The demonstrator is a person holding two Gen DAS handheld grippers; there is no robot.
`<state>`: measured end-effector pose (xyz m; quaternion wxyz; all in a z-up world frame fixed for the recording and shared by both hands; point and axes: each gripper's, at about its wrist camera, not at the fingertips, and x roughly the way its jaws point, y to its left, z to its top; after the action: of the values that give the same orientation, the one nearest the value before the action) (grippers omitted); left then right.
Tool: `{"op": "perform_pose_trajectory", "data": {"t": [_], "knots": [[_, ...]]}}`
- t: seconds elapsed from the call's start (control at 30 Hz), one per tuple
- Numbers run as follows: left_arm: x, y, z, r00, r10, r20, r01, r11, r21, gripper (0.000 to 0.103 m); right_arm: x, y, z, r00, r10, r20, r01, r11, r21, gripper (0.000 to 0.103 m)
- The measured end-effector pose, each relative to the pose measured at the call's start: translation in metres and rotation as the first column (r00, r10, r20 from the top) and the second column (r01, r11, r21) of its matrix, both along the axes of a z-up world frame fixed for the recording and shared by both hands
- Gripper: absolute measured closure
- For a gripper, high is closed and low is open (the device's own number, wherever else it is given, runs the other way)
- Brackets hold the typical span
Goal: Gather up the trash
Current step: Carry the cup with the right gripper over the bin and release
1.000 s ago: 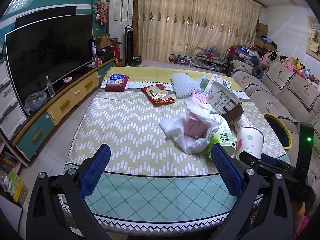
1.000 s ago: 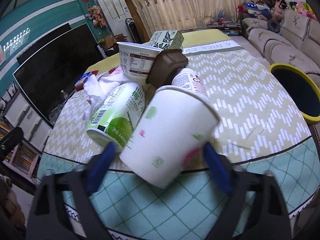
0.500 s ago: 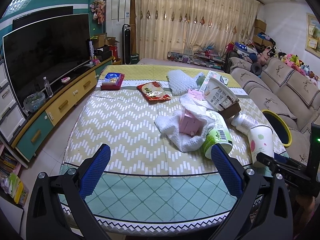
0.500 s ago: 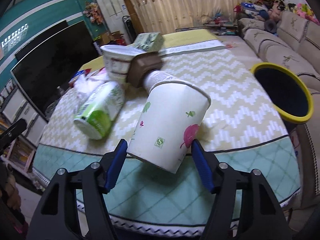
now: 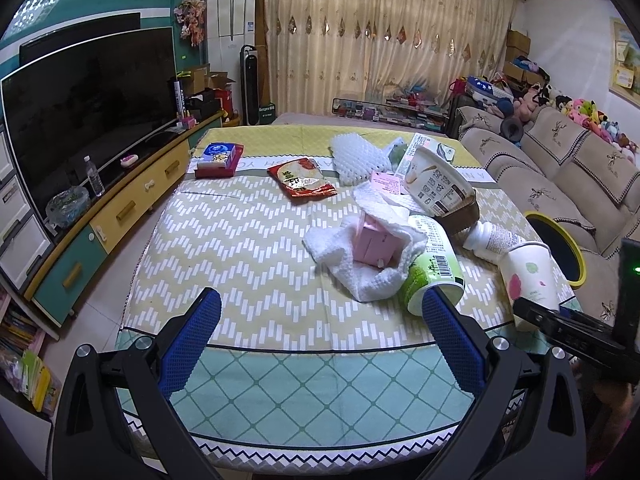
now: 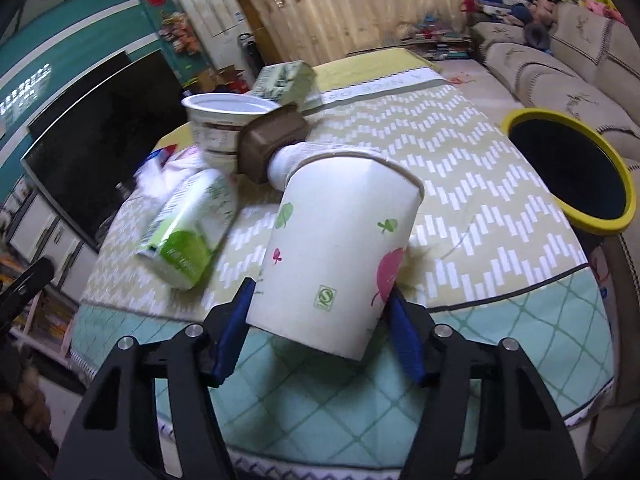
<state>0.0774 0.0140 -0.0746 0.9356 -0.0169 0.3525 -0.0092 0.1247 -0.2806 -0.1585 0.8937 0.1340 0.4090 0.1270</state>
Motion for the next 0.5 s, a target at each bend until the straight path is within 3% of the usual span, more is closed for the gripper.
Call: {"op": "perform_pose_trajectory", "data": {"t": [0.1, 0.2, 0.33, 0.5], "knots": [[0.003, -0.003, -0.001, 1.0, -0.008, 0.0, 0.008, 1.0, 0.003, 0.004, -0.011, -0.005, 0.015, 0.999, 0.03, 0.038, -0.029, 1.0, -0.005, 0.043], [0.006, -0.008, -0.003, 1.0, -0.017, -0.002, 0.017, 1.0, 0.004, 0.004, -0.013, -0.025, 0.029, 0.997, -0.009, 0.083, 0.009, 1.0, -0.003, 0.043], [0.014, -0.019, -0.005, 0.999, -0.045, -0.008, 0.045, 0.999, 0.007, 0.004, 0.004, -0.075, 0.033, 0.984, -0.142, 0.104, 0.144, 0.989, -0.014, 0.042], [0.026, -0.039, -0.003, 0.997, -0.077, -0.007, 0.077, 0.997, 0.016, 0.004, 0.039, -0.151, 0.019, 0.946, -0.316, 0.072, 0.319, 0.947, -0.045, 0.042]]}}
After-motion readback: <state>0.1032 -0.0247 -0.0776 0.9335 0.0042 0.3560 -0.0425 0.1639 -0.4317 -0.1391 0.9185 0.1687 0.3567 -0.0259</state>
